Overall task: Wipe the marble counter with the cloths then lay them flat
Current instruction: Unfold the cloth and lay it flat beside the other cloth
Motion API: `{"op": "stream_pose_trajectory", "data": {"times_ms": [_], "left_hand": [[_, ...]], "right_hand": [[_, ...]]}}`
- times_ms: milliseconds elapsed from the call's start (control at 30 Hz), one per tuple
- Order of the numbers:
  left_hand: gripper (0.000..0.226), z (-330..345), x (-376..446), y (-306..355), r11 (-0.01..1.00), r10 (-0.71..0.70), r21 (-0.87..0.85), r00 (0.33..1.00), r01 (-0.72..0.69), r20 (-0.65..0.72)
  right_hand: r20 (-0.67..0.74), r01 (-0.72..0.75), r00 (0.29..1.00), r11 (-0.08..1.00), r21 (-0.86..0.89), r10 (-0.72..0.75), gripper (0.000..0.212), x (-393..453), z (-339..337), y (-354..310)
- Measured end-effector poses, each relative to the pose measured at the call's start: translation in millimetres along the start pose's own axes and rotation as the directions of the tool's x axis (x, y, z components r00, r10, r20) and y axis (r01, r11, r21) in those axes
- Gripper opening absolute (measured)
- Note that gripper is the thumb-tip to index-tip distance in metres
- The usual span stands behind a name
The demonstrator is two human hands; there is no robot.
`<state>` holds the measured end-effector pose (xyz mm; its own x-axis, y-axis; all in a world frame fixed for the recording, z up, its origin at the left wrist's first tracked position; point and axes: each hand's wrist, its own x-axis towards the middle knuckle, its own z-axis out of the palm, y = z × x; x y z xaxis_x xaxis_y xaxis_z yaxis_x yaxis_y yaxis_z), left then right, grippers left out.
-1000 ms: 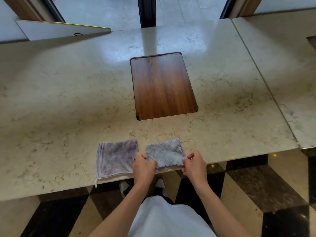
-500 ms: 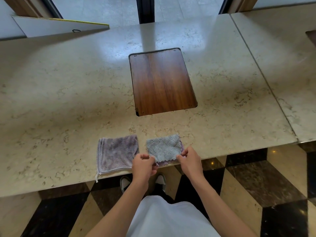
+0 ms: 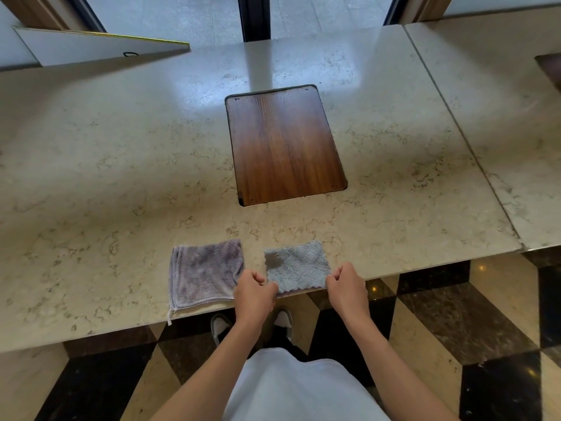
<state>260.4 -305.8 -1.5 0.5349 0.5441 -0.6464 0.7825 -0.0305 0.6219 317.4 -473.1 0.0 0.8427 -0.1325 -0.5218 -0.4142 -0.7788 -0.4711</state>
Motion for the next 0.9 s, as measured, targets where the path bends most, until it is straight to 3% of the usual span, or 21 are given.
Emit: {"op": "stream_pose_trajectory", "data": {"times_ms": [67,100,167,200,233,267,300,467,633,800,900], "left_hand": [[0.023,0.5,-4.9,2.2,0.961,0.136,0.251,0.99,-0.12,-0.047],[0.019,0.9,-7.3,2.8,0.882,0.295,0.403,0.953,-0.243,-0.07],[0.021,4.2,-6.6,1.3,0.604,0.643,0.599,0.766,-0.526,0.024],[0.03,6.9,-3.8,-0.5,0.439,0.746,0.645,0.654,-0.625,0.125],[0.038,10.3,2.8,-5.0,0.288,0.79,0.674,0.567,-0.68,0.234],[0.047,12.4,9.5,-8.7,0.181,0.79,0.697,0.525,-0.694,0.317],[0.055,13.1,15.5,-12.2,0.139,0.752,0.709,0.539,-0.691,0.379],[0.071,3.4,39.5,-29.1,0.062,0.613,0.748,0.617,-0.66,0.494],[0.073,0.4,37.6,-33.5,0.097,0.6,0.77,0.654,-0.631,0.46],[0.07,-1.4,38.5,-30.7,0.102,0.58,0.773,0.669,-0.626,0.465],[0.066,-9.2,33.6,-26.2,0.128,0.637,0.745,0.63,-0.655,0.445]], "right_hand": [[-0.046,0.073,0.996,0.988,-0.135,-0.08,0.014,-1.6,-0.9,0.7],[-0.09,0.14,0.983,0.972,-0.188,-0.159,0.013,-2.3,-0.2,-0.4],[-0.15,0.349,0.903,0.892,-0.288,-0.402,0.01,-3.4,4.6,-4.6],[-0.128,0.449,0.848,0.824,-0.346,-0.515,0.023,-3.3,9.1,-7.1],[-0.073,0.533,0.793,0.745,-0.401,-0.606,0.037,-0.3,15.9,-6.8],[0.009,0.586,0.757,0.672,-0.452,-0.654,0.048,3.4,21.5,-6.0],[0.084,0.618,0.733,0.61,-0.496,-0.675,0.054,8.4,27.1,-2.8],[0.218,0.588,0.776,0.554,-0.59,-0.592,0.069,30.7,30.5,20.4],[0.197,0.569,0.782,0.548,-0.613,-0.592,0.07,31.8,34.7,24.9],[0.203,0.56,0.79,0.547,-0.622,-0.578,0.07,31.0,36.1,23.1],[0.168,0.549,0.798,0.583,-0.599,-0.579,0.069,27.6,37.0,18.5]]}}
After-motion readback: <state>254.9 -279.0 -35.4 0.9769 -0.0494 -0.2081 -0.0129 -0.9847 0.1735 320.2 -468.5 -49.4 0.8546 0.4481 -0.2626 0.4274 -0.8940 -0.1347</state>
